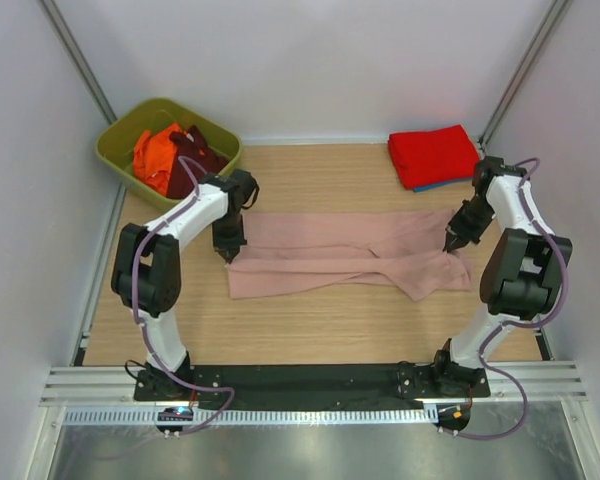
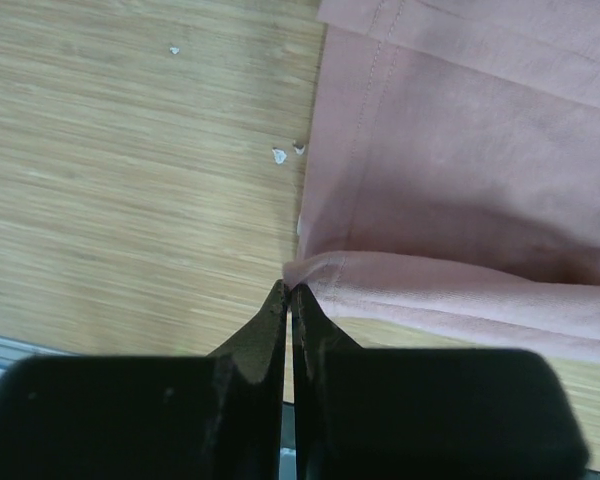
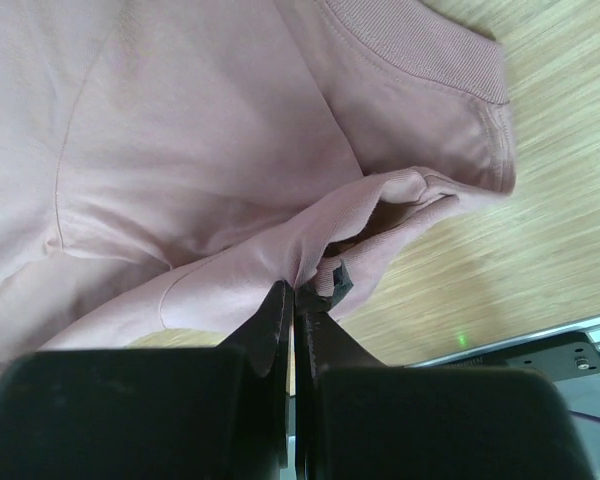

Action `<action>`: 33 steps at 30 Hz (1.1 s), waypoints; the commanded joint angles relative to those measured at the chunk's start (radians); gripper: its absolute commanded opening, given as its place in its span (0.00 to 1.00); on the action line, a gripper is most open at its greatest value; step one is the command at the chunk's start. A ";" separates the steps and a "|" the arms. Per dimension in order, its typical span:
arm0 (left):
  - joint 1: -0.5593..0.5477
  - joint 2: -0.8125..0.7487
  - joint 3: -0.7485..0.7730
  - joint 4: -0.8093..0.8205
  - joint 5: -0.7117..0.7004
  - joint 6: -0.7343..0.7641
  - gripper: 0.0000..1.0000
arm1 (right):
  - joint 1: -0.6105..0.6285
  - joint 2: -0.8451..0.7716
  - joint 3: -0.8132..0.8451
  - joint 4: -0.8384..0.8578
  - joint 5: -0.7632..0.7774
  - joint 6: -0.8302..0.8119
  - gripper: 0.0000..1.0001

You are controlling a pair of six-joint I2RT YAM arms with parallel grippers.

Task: Fold and stack the t-shirts
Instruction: Fold the tshirt

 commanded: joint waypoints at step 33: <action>0.007 -0.665 -0.519 -0.101 0.233 -0.197 0.06 | 0.053 -0.416 -0.325 -0.088 0.053 -0.013 0.01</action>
